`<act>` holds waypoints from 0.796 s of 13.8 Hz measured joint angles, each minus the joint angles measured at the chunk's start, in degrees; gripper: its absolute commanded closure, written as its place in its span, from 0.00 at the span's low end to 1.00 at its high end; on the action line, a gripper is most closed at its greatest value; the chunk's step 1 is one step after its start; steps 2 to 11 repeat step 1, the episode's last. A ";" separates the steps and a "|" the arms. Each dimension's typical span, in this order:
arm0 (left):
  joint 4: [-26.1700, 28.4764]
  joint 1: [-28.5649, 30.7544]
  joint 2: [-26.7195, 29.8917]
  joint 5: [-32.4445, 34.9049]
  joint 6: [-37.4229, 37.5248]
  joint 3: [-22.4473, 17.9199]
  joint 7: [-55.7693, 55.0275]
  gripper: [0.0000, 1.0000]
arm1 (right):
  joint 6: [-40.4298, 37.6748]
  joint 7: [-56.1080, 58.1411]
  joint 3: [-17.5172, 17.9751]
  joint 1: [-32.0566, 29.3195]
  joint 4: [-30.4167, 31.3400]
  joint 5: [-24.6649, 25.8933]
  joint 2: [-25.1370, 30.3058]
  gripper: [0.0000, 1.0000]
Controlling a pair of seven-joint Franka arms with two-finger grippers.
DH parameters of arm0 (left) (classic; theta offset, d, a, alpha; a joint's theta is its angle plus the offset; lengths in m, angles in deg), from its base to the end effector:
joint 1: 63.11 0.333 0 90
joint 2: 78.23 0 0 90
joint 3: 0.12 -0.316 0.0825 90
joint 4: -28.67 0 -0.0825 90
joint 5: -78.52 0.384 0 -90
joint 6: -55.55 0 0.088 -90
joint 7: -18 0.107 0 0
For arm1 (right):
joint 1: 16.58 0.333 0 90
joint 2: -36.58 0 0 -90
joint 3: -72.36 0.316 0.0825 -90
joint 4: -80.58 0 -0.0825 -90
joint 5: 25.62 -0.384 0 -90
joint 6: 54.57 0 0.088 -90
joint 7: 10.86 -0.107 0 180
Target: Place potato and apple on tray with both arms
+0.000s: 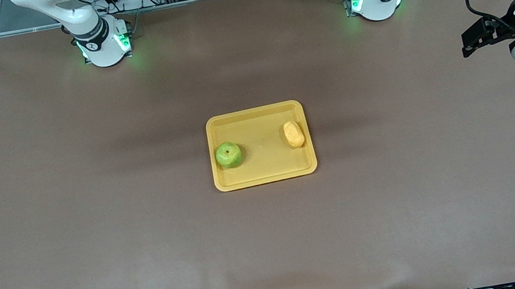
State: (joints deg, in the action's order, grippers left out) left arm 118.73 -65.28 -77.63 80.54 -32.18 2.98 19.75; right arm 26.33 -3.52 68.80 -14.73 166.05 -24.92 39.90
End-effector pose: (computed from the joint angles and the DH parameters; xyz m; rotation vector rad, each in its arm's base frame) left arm 0.5452 -0.0465 0.6264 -3.0988 0.1887 0.0452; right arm 0.5186 -0.0181 0.6785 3.1310 0.1514 -0.0353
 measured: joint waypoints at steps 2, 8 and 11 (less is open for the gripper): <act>0.00 0.00 0.00 0.00 0.00 0.00 0.00 0.00 | 0.00 0.00 0.00 0.00 0.00 0.00 0.00 0.00; 0.00 0.00 0.00 0.00 0.00 0.00 0.00 0.00 | 0.00 0.00 0.00 0.00 0.00 0.00 0.00 0.00; 0.00 0.00 0.00 0.00 0.00 0.00 0.00 0.00 | 0.00 0.00 0.00 0.00 0.00 0.00 0.00 0.00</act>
